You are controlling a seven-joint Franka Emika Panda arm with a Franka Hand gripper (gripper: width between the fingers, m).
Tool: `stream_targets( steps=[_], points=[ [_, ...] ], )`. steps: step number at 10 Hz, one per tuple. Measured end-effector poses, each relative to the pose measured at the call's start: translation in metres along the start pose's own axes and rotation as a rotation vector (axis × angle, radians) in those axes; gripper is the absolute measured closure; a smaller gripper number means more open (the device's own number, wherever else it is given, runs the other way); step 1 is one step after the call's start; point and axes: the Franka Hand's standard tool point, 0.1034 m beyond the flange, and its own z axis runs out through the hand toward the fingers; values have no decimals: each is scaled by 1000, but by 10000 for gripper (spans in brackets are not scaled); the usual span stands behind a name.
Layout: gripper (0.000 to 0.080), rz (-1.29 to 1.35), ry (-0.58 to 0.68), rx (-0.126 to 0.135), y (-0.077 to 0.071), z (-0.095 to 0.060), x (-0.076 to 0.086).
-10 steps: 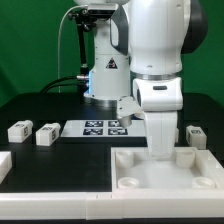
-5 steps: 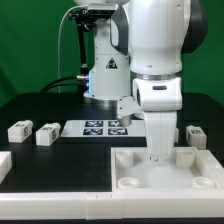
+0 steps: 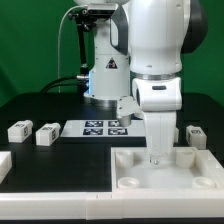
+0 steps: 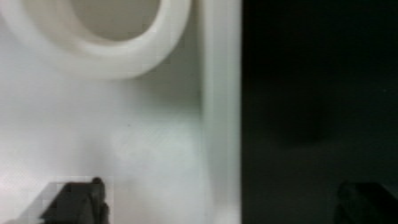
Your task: Assemble one leg
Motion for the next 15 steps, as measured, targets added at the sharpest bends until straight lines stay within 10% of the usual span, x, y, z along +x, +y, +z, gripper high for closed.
stream_targets(
  steps=[8, 15],
  points=[
    [150, 163, -13, -88, -10, -61, -5],
    [150, 765, 36, -61, -18, -54, -7]
  ],
)
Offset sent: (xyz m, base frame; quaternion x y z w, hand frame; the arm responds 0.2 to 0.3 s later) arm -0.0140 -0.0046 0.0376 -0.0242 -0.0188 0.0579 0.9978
